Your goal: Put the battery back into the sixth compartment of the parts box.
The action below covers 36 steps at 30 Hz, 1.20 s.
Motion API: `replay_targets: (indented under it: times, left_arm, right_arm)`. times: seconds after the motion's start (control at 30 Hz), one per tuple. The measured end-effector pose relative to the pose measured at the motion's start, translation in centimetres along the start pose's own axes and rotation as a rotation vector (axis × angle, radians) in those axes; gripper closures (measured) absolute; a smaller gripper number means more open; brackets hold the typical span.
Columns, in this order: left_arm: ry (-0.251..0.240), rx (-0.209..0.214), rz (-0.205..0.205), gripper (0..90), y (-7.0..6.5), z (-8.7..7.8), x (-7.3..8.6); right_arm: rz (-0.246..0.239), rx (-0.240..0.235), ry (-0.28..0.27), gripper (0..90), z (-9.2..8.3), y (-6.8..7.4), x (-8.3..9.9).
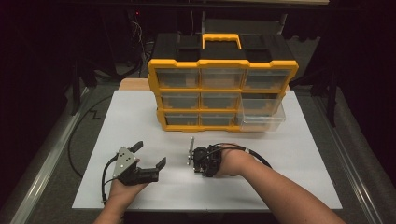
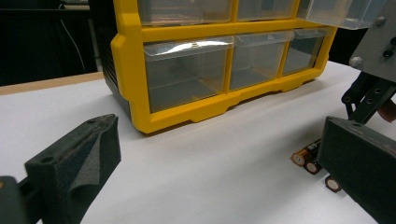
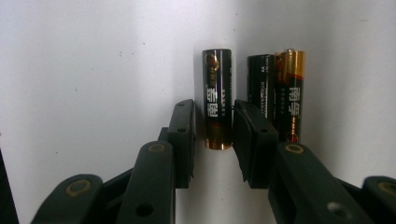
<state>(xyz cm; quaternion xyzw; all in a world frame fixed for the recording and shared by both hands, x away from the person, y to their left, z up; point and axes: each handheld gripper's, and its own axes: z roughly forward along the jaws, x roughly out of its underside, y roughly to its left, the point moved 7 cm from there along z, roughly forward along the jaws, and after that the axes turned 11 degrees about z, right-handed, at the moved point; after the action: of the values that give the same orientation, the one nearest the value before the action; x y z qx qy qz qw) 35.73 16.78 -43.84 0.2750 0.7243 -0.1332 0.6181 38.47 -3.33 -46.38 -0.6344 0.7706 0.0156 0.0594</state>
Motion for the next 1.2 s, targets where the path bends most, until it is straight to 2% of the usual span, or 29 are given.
replay_targets:
  times: [0.37,0.57,0.83,1.07,1.2]
  left_arm:
    - [0.001,0.0,0.0,0.5,0.0,0.0,0.0]
    - [0.002,0.0,0.001,0.5,0.0,0.0,0.0]
    - [0.001,0.0,0.0,0.5,0.1,0.0,0.0]
    - [0.001,0.0,-0.003,0.5,0.1,-0.1,0.0]
    - [0.0,0.0,-0.001,0.5,0.1,-0.1,0.0]
  right_arm:
    - [0.0,-0.014,0.008,73.7,0.3,0.2,-0.2]
    - [0.0,-0.035,0.011,78.3,0.3,0.3,-0.2]
    - [-0.014,-0.037,0.004,79.0,0.0,0.3,0.0]
    - [0.027,-0.038,0.022,79.0,-1.0,0.1,0.8]
    - [0.032,-0.035,0.019,79.1,-1.6,0.0,1.4]
